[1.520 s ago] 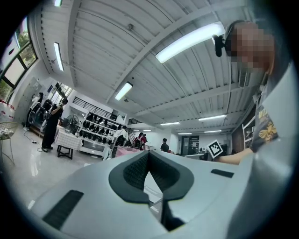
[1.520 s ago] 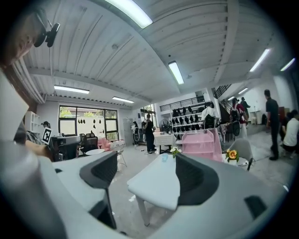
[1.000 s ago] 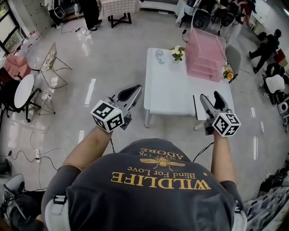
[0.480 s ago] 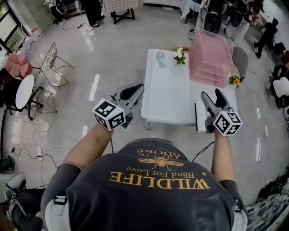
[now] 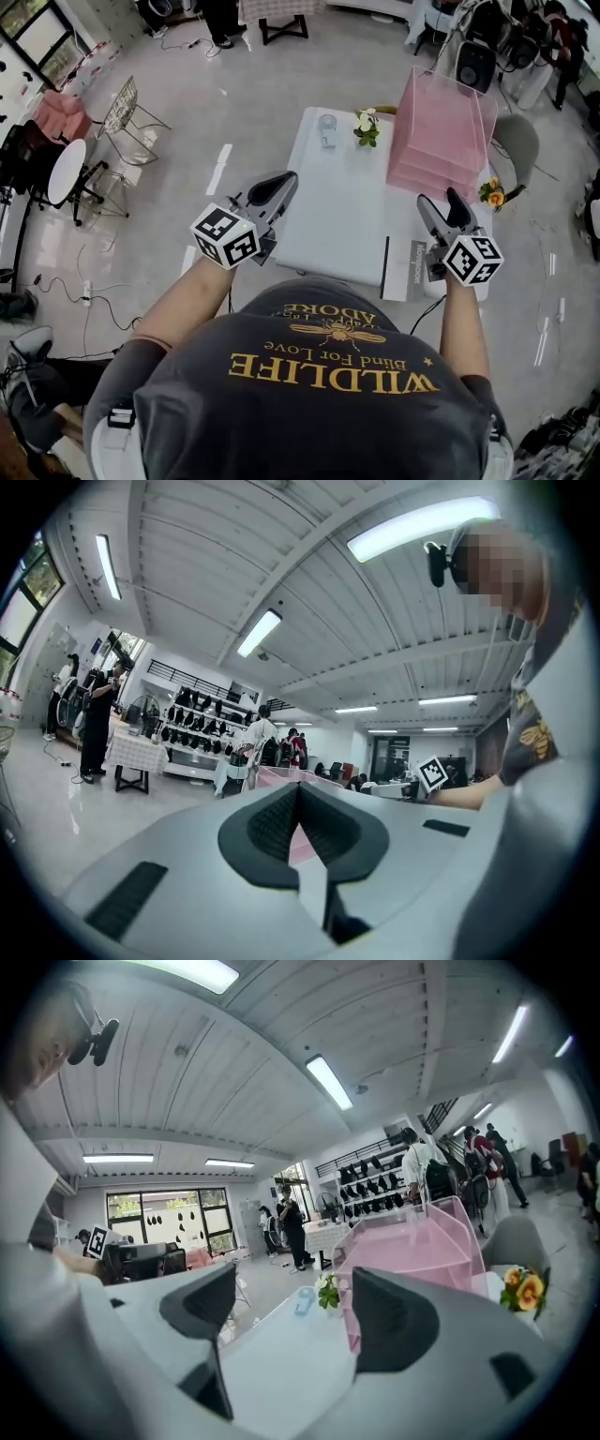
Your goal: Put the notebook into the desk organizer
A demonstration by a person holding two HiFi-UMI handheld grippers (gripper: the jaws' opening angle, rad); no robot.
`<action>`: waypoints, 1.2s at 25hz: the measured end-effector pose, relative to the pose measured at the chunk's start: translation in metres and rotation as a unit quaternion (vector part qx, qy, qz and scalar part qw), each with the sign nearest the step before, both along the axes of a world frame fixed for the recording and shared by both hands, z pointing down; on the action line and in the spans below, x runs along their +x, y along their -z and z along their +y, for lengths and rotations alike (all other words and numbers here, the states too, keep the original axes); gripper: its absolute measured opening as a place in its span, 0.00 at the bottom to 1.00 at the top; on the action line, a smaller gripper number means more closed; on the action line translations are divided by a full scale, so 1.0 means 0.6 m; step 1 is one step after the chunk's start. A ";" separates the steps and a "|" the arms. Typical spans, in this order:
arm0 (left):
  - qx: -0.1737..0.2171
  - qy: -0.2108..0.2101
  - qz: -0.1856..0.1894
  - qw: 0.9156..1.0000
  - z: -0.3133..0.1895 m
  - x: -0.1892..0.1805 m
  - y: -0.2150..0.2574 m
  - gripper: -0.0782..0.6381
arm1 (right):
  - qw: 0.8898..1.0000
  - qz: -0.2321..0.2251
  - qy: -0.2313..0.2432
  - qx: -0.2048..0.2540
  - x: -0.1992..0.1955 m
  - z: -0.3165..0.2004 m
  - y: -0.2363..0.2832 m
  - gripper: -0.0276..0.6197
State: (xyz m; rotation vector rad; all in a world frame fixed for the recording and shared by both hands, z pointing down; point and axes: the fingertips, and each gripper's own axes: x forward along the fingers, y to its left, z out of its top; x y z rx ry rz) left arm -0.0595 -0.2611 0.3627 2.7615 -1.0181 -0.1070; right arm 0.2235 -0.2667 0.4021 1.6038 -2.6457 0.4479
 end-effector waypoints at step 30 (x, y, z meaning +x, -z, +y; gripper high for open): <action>-0.075 -0.335 -0.063 0.937 0.047 0.384 -0.205 0.11 | 0.872 -0.195 -0.261 -0.366 0.199 0.343 -0.507 0.62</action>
